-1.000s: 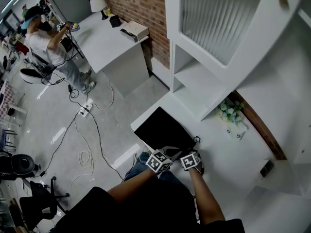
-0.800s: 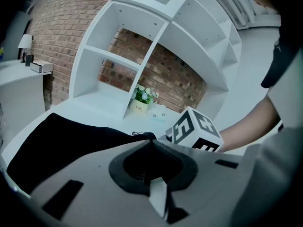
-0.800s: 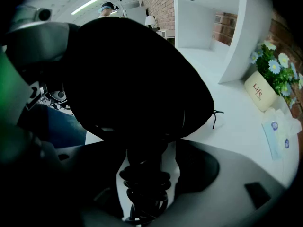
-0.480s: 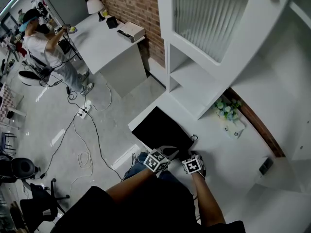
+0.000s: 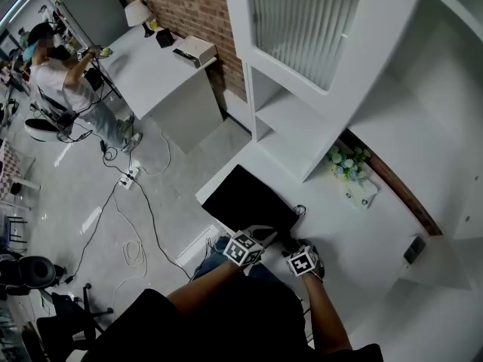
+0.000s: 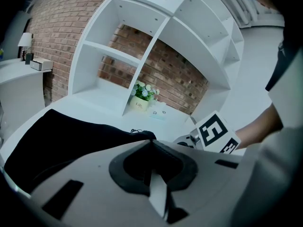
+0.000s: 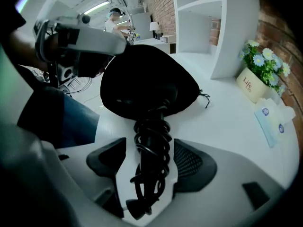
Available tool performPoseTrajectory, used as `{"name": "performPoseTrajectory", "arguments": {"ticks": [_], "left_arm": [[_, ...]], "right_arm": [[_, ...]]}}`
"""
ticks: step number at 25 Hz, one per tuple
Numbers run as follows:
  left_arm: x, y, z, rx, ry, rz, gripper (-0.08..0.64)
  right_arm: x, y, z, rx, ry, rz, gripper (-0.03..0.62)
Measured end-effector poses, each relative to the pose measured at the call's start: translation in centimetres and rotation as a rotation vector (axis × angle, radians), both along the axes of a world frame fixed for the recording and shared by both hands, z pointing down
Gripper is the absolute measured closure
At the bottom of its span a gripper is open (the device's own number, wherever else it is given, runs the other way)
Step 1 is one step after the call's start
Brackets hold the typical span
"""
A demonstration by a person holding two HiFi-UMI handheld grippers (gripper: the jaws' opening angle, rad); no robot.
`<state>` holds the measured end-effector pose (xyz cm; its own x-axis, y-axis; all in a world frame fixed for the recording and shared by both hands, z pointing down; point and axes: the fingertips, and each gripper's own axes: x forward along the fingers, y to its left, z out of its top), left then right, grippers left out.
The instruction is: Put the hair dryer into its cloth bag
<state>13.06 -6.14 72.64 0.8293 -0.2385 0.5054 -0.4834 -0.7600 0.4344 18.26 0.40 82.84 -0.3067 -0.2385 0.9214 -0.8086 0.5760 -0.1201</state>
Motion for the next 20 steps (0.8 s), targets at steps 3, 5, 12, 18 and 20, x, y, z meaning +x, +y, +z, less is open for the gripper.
{"name": "performPoseTrajectory", "arguments": {"ticks": [3, 5, 12, 18, 20], "left_arm": [[0.0, 0.1, 0.0, -0.001, -0.006, 0.004, 0.532], [0.1, 0.2, -0.1, -0.001, -0.004, 0.003, 0.532], [0.3, 0.5, 0.1, -0.001, 0.0, 0.014, 0.532], [0.9, 0.5, -0.7, -0.033, 0.047, 0.003, 0.532], [1.0, 0.5, -1.1, -0.018, 0.05, 0.01, 0.532]], "right_arm": [[0.8, 0.5, 1.3, -0.035, 0.036, -0.013, 0.291], [0.9, 0.7, 1.5, -0.044, 0.024, -0.016, 0.337], [0.5, 0.0, 0.3, -0.012, -0.019, -0.002, 0.347], [0.0, -1.6, 0.0, 0.019, -0.044, 0.002, 0.347], [-0.7, -2.5, -0.9, 0.03, -0.064, -0.001, 0.347]]}}
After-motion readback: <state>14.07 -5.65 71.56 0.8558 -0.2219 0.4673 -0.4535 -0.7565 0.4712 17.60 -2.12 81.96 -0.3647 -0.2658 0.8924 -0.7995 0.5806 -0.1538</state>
